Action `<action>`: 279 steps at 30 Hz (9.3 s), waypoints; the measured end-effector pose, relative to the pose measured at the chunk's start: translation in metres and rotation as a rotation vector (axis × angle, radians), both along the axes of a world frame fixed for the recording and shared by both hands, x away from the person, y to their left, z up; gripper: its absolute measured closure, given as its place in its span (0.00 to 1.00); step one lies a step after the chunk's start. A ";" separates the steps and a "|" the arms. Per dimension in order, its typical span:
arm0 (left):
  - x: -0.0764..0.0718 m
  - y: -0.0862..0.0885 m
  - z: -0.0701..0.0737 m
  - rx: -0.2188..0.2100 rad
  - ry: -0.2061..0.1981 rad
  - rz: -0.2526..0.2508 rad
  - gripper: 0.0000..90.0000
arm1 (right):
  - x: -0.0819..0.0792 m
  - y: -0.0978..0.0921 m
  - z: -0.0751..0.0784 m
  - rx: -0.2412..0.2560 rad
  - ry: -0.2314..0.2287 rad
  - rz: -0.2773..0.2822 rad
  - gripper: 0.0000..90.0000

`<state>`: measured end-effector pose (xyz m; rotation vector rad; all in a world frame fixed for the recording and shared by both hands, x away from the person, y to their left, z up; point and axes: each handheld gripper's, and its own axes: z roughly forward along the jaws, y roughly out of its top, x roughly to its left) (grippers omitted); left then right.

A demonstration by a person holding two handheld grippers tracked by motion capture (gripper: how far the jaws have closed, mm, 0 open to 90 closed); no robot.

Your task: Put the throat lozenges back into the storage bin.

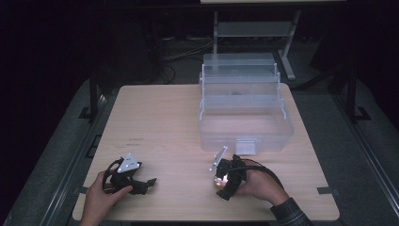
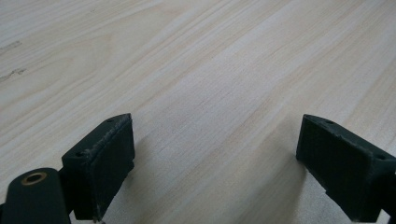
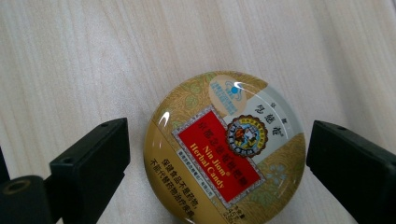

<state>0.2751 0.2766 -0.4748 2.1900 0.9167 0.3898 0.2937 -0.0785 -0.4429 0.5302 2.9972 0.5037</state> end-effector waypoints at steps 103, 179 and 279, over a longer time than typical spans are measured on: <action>0.000 0.000 0.000 -0.003 0.000 0.002 0.12 | -0.002 -0.062 0.031 -0.017 0.030 -0.117 0.22; 0.000 0.000 0.000 0.001 -0.001 0.000 0.12 | 0.019 -0.165 0.105 0.009 -0.050 -0.353 0.22; 0.000 0.000 0.000 0.002 0.001 -0.001 0.12 | 0.132 -0.181 0.095 -0.014 -0.008 -0.558 0.20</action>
